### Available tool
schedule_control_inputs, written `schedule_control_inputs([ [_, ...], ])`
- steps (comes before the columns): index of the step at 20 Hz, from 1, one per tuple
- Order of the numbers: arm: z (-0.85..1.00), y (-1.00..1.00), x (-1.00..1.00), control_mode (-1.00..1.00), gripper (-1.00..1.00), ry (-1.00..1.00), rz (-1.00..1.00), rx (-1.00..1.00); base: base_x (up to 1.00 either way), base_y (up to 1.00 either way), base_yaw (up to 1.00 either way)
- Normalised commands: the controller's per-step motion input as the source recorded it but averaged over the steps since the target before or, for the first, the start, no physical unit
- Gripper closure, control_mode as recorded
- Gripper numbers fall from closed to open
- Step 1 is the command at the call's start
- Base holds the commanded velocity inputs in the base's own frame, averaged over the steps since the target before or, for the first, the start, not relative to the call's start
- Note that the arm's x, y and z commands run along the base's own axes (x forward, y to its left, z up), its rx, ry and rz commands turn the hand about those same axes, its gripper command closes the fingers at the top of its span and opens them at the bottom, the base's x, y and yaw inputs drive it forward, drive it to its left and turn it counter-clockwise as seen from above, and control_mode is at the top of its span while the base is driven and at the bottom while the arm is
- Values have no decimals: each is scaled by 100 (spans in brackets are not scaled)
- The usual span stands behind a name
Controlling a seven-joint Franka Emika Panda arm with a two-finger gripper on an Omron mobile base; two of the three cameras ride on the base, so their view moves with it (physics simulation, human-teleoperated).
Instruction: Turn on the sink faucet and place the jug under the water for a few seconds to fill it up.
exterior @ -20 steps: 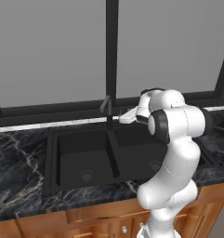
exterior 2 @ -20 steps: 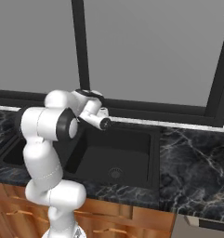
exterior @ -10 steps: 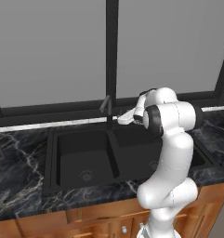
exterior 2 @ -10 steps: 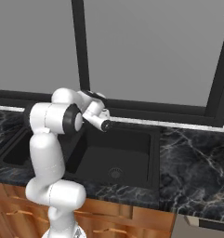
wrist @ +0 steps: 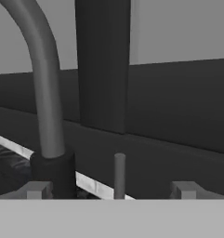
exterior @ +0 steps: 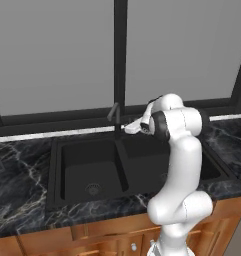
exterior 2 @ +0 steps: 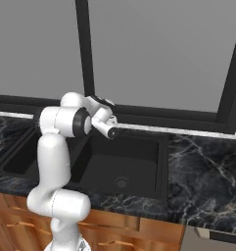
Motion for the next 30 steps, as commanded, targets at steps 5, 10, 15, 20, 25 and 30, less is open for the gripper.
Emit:
schedule_control_inputs([
  [5, -10, 0, 46, -100, -100, 0, -5, 0, 0, 0, 0],
  [10, -8, 0, 50, -100, -100, 0, -4, 0, 0, 0, 0],
  [15, -9, 0, 50, -100, -100, 0, -4, 0, 0, 0, 0],
  [20, -2, -38, 38, -100, -100, 0, -11, 0, 0, 0, 0],
  [25, 0, -95, 27, -100, -100, 5, -9, 0, 0, 0, 0],
  [30, 0, -100, 12, -100, -100, 9, -6, 0, 0, 0, 0],
])
